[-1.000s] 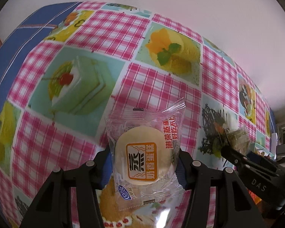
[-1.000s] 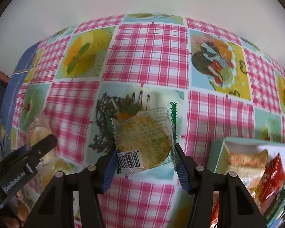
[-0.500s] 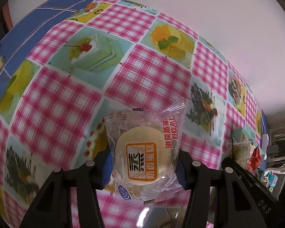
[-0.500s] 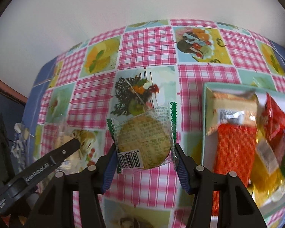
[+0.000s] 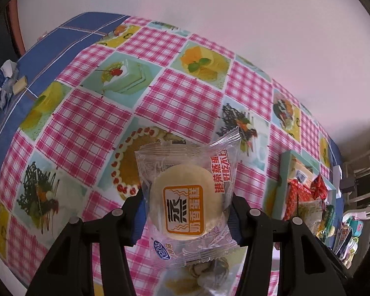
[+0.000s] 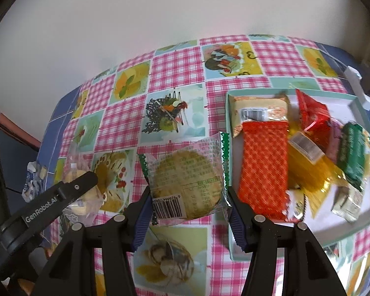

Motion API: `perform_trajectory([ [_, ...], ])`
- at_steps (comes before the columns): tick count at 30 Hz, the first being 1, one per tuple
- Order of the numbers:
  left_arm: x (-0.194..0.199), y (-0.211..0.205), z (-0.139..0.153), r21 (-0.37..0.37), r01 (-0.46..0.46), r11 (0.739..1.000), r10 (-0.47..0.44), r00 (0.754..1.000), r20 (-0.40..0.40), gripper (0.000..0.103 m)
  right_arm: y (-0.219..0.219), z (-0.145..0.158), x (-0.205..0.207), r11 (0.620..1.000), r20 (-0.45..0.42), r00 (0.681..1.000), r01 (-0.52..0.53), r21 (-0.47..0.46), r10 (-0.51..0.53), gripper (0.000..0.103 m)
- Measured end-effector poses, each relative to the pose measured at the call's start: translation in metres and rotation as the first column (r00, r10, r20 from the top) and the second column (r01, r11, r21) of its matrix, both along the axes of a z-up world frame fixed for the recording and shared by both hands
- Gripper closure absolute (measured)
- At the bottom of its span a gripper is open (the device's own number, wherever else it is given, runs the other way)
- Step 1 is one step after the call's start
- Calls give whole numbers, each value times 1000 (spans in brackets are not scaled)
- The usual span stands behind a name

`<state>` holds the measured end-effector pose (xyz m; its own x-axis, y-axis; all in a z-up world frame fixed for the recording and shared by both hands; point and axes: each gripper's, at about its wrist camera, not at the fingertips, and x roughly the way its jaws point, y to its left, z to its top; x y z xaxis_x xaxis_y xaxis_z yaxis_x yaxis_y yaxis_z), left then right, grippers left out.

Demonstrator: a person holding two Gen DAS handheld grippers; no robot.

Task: Organize snacks
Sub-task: 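Carry the bun and cracker pack over the white tray with both tools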

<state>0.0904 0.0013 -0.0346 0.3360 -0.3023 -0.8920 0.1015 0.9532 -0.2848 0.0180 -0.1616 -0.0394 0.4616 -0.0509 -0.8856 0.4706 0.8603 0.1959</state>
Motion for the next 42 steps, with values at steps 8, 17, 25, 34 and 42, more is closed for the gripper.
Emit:
perform_trajectory([
  [8,-23,-18,9,-8,24,1000,-24,999,40,46,-8,8,-28,999,21,999,34,0,-34,44],
  [17,-33,-43,14,-15,97,995,-96,993,72,46,-30,9,-42,996,26,995,93,7,-94,44],
  [25,-47,-73,14,-22,201,979,-199,978,71,46,-62,28,-68,980,86,977,199,-1,-198,44],
  [34,-61,-116,6,20,310,951,-311,949,53,46,-96,15,-87,955,36,955,294,29,-295,44],
  [42,-84,-159,-1,45,435,899,-437,899,42,46,-120,7,-104,931,12,932,361,57,-362,44],
])
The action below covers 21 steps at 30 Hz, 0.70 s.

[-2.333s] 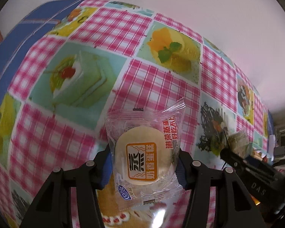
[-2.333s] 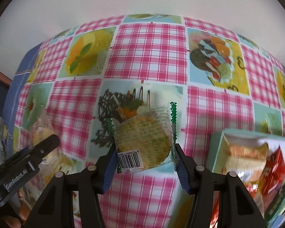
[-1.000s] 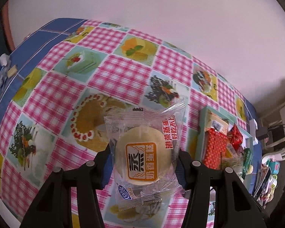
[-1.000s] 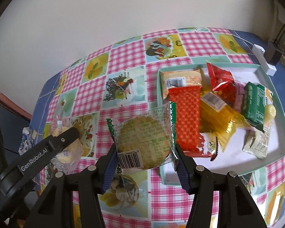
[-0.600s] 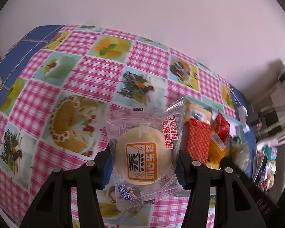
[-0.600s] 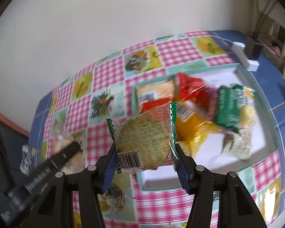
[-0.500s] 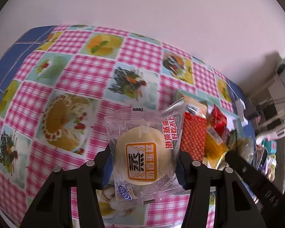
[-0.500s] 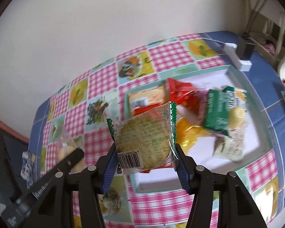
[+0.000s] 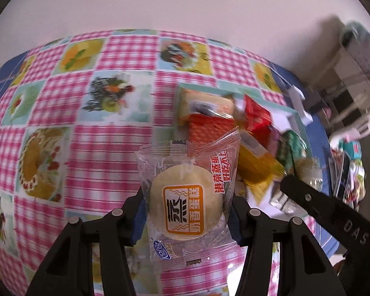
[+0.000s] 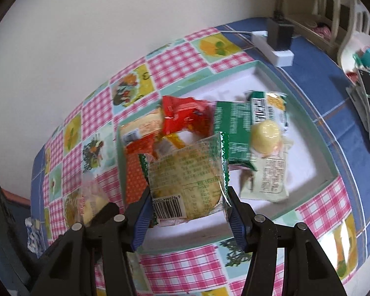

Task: Organize snacks
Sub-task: 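Carry the bun and cracker pack over the white tray with both tools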

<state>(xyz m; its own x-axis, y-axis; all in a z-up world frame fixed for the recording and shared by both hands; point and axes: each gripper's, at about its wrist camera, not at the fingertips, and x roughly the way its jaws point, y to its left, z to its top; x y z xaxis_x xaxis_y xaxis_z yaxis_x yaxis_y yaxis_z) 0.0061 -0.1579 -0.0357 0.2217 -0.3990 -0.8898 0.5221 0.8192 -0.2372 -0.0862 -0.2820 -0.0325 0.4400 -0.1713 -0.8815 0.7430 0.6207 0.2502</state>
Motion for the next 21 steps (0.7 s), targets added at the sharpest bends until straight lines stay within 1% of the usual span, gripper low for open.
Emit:
perform_trajectory([
  [5,-21,-29,-1,20,90,996,-91,996,22,46,-18,-5,-15,998,-13,998,65,22,-64,44],
  [10,-32,-46,-11,38,133,990,-133,991,20,46,-30,-10,-25,994,-22,994,106,41,-105,44],
  [16,-39,-57,-15,50,162,986,-164,985,44,46,-37,-20,-26,991,-34,993,112,67,-110,44],
  [21,-43,-61,-13,49,183,982,-185,982,40,46,-38,-21,-24,992,-40,994,103,69,-101,42],
])
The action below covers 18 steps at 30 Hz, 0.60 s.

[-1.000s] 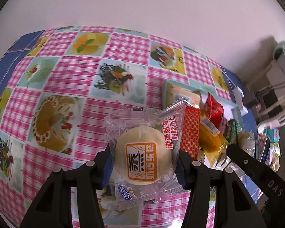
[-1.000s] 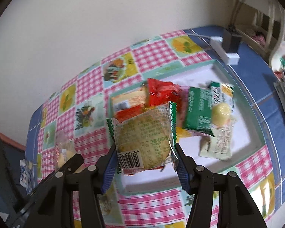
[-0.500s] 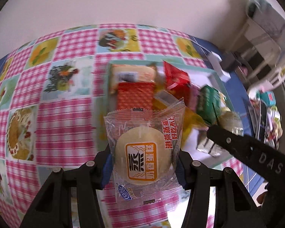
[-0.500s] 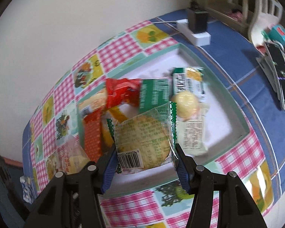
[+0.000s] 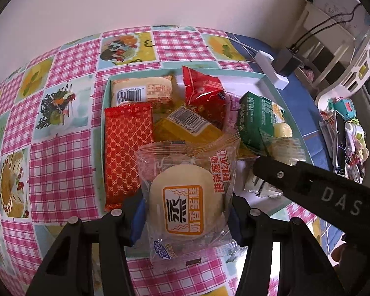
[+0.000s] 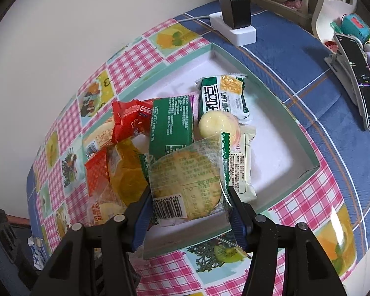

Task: Organize snacks
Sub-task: 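Carry the bun and cracker pack over the white tray with both tools, then open both tools to drop the bun and cracker pack into the tray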

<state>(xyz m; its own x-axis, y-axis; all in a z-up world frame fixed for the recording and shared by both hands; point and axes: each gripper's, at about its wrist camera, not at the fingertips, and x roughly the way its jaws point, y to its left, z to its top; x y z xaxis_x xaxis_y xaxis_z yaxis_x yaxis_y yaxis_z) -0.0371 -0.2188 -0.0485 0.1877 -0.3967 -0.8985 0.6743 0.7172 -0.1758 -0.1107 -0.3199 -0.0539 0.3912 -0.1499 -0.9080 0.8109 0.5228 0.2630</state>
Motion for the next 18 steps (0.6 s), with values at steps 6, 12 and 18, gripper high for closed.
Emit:
perform_trajectory([
  [6,-1,2,7,-17,2,1000,-2,1000,0,37,2,4,2,1000,6,1000,-12,-14,12,42],
  [12,0,5,10,-17,-2,1000,2,1000,-7,35,2,5,3,1000,9,1000,-19,-17,19,42],
  [18,1,8,19,-32,-15,999,15,1000,14,28,1,4,3,1000,13,1000,-20,-12,20,37],
])
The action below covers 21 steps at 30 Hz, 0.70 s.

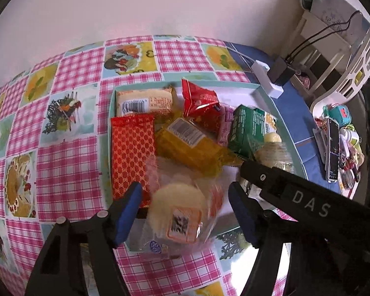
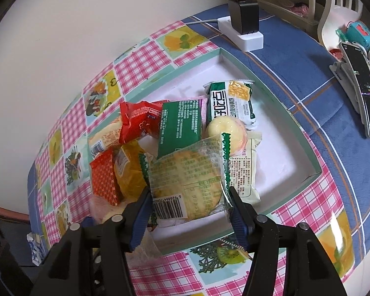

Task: Organize snacks
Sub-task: 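Open both tools to drop the bun and cracker pack into the tray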

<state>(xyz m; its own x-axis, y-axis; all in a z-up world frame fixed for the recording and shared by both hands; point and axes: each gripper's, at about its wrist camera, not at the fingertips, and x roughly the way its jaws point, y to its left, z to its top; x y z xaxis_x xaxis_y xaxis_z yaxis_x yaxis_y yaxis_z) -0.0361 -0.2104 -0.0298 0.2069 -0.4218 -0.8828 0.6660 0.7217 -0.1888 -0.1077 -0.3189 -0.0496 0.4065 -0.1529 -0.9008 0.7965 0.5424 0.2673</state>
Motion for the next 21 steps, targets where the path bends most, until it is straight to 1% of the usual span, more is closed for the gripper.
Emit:
perform_trajectory([
  [2,1,2,2,-2,-5,1000,5,1000,7,26,0,2,-1,1000,7,1000,3,-8,-3,31],
  [3,2,4,3,-4,-11,1000,11,1000,8,25,0,3,-1,1000,9,1000,3,-13,-3,30],
  [13,19,26,9,15,-117,993,117,993,27,25,2,11,0,1000,31,1000,-5,-26,6,30],
  [18,35,48,11,24,-216,976,215,975,52,24,8,12,5,999,23,999,-33,-39,33,30],
  [21,43,60,13,30,-261,965,258,962,85,13,14,13,9,997,19,998,-51,-53,52,29],
])
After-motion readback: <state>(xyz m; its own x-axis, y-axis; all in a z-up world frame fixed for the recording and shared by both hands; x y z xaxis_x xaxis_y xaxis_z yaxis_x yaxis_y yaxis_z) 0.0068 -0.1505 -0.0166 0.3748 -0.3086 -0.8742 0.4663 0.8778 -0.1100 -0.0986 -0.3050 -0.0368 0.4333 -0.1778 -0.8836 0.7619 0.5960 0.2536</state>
